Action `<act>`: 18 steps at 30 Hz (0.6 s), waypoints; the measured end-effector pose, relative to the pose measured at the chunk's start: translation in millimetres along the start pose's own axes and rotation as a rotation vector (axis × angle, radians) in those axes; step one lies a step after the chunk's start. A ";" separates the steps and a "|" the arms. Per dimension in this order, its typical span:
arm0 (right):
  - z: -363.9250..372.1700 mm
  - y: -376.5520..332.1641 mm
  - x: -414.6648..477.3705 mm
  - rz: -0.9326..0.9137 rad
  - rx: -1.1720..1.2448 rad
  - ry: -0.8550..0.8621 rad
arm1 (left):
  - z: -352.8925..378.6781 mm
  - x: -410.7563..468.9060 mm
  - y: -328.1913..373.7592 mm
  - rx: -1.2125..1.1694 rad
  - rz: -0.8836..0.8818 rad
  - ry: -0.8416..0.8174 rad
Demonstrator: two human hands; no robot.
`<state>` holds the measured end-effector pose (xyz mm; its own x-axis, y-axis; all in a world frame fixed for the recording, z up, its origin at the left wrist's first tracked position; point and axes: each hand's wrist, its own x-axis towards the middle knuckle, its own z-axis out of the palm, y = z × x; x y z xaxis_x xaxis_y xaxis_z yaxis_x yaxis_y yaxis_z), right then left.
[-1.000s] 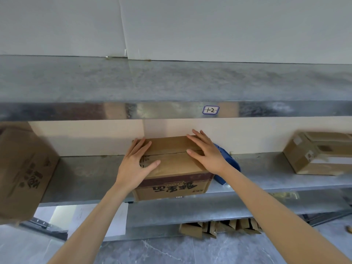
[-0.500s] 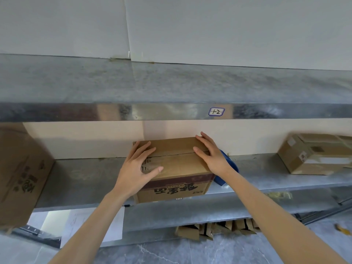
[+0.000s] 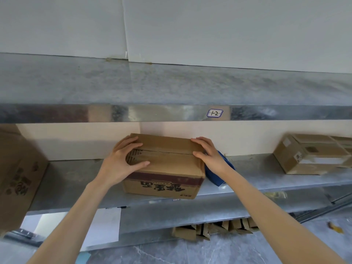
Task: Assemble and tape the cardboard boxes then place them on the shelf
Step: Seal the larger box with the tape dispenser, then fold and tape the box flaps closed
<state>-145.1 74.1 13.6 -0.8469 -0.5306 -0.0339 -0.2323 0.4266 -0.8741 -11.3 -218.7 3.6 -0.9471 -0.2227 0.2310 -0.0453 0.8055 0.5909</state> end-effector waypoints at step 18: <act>-16.1 9.3 15.4 -0.243 -0.247 -0.241 | 43.1 -42.1 65.0 0.102 -0.579 0.518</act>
<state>-168.0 81.6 12.8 -0.6241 -0.7811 0.0205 -0.5440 0.4155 -0.7290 11.9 -133.3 -1.0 -0.4965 -0.8302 0.2537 -0.5394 0.5240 0.6591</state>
